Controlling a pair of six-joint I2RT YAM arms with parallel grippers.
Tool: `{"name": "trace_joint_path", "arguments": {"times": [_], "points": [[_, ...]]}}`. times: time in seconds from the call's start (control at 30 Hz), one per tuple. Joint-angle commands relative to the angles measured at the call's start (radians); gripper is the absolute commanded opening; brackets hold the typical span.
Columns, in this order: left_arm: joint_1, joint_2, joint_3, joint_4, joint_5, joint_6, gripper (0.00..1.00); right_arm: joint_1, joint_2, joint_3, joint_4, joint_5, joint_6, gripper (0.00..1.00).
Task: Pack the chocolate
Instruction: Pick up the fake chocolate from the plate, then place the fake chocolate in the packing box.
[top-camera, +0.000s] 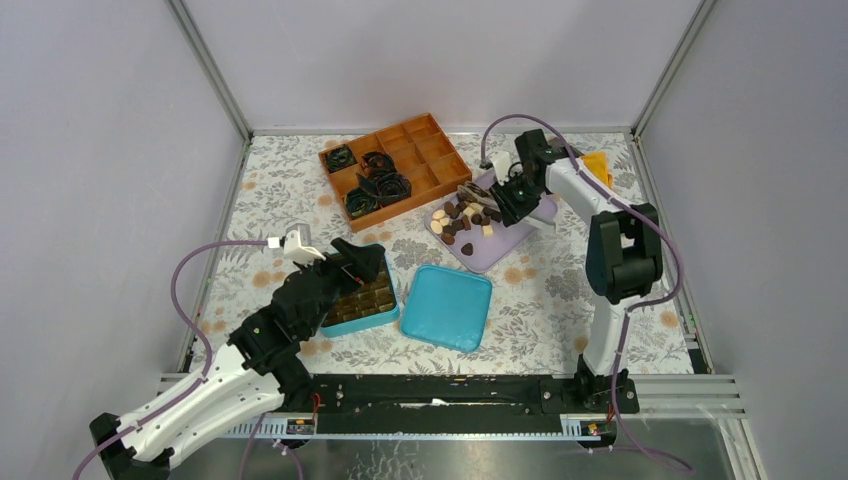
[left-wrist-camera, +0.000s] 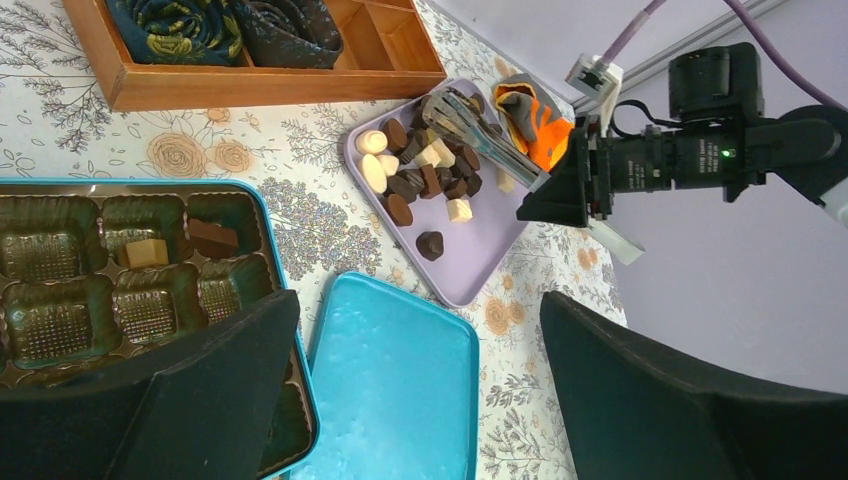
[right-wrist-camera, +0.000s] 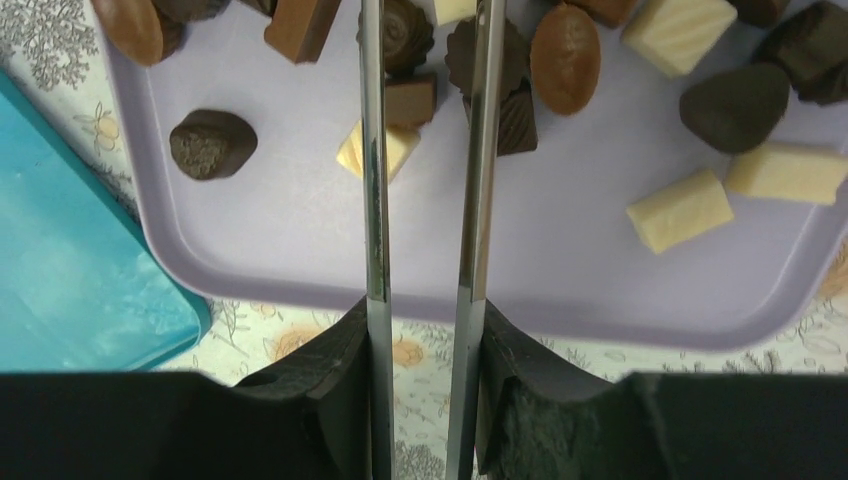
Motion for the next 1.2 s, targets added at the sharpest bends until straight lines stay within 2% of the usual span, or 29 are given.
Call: {"name": "trace_joint_path", "arguments": {"times": [0.0, 0.37, 0.67, 0.83, 1.17], "points": [[0.008, -0.004, -0.004, 0.048, 0.01, -0.002, 0.99, -0.038, -0.14, -0.039, -0.007, -0.043, 0.01, 0.13], [0.01, 0.018, 0.014, 0.053, 0.027, 0.007, 0.99, -0.095, -0.285, -0.148, -0.036, -0.134, 0.016, 0.13], [0.011, 0.004, 0.076, -0.081, -0.023, 0.049, 0.99, -0.081, -0.352, -0.156, -0.087, -0.375, 0.029, 0.12], [0.01, -0.02, 0.123, -0.184, -0.076, 0.075, 0.99, 0.016, -0.37, -0.135, -0.102, -0.421, 0.018, 0.12], [0.01, -0.055, 0.219, -0.407, -0.169, 0.081, 0.99, 0.364, -0.29, -0.04, -0.058, -0.361, 0.049, 0.13]]}}
